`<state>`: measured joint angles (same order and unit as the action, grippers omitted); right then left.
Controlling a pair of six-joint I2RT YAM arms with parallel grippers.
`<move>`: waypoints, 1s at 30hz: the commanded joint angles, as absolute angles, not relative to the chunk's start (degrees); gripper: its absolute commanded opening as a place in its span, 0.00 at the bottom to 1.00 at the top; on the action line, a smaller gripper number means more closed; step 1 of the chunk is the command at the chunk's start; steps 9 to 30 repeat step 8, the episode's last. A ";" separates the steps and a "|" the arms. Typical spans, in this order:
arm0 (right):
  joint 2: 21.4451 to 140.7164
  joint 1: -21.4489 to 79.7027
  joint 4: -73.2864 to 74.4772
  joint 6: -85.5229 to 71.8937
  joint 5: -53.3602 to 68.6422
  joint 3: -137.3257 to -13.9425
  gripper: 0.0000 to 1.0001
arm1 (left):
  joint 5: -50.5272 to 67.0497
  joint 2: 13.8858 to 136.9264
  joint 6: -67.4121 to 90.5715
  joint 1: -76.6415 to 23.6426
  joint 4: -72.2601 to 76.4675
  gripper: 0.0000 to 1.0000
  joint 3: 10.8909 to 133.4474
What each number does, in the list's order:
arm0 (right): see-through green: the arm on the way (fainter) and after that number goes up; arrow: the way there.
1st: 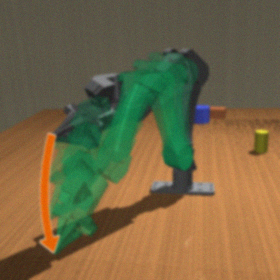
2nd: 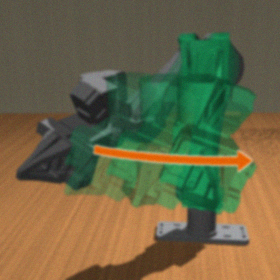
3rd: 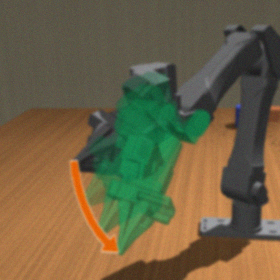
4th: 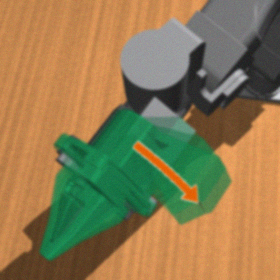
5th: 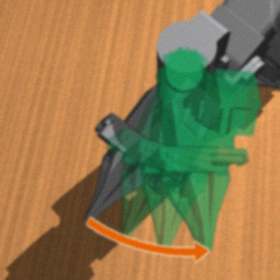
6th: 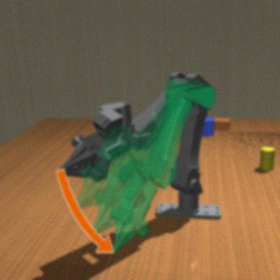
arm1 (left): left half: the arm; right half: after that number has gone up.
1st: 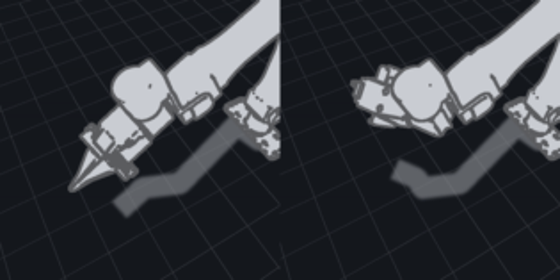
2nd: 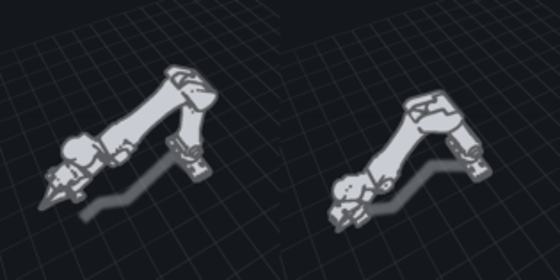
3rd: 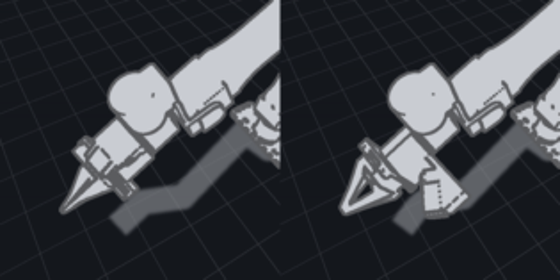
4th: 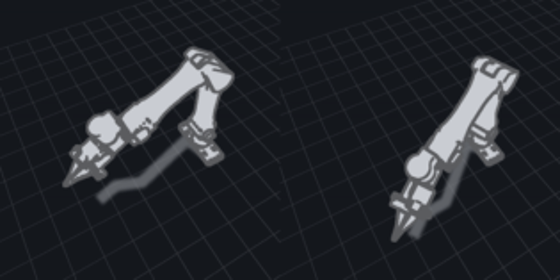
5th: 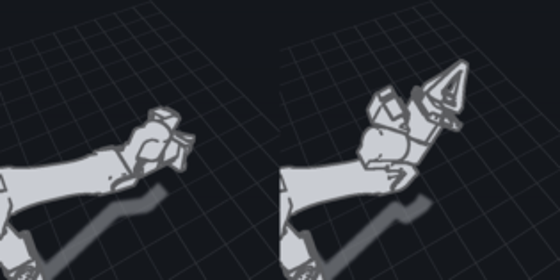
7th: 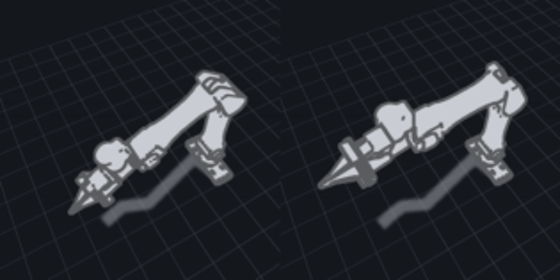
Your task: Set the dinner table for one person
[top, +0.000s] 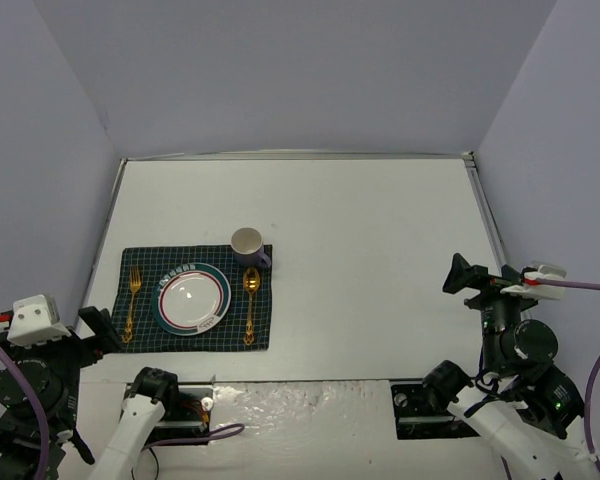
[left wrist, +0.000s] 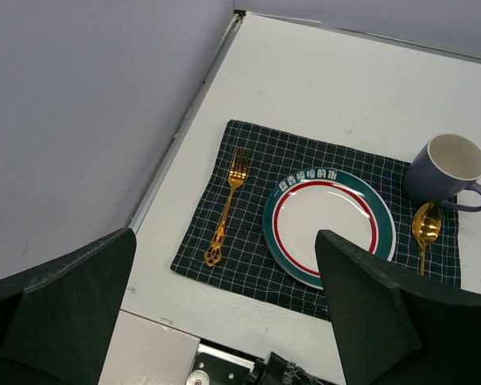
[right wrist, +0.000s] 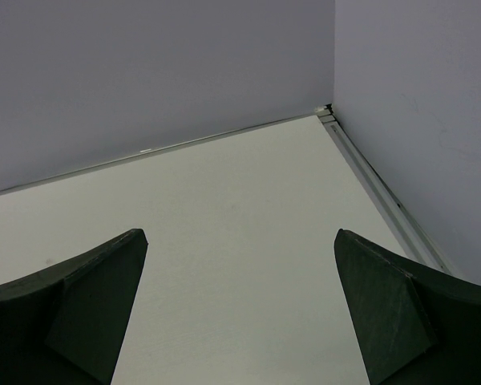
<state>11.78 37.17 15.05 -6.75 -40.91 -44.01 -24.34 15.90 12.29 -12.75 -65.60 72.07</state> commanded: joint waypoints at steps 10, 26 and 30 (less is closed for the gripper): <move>13.27 37.09 11.71 -5.27 -40.80 -44.47 1.00 | -24.43 19.25 12.74 -13.27 -63.28 0.91 71.89; 13.27 37.09 11.71 -5.27 -40.80 -44.47 1.00 | -24.43 19.25 12.74 -13.27 -63.28 0.91 71.89; 13.27 37.09 11.71 -5.27 -40.80 -44.47 1.00 | -24.43 19.25 12.74 -13.27 -63.28 0.91 71.89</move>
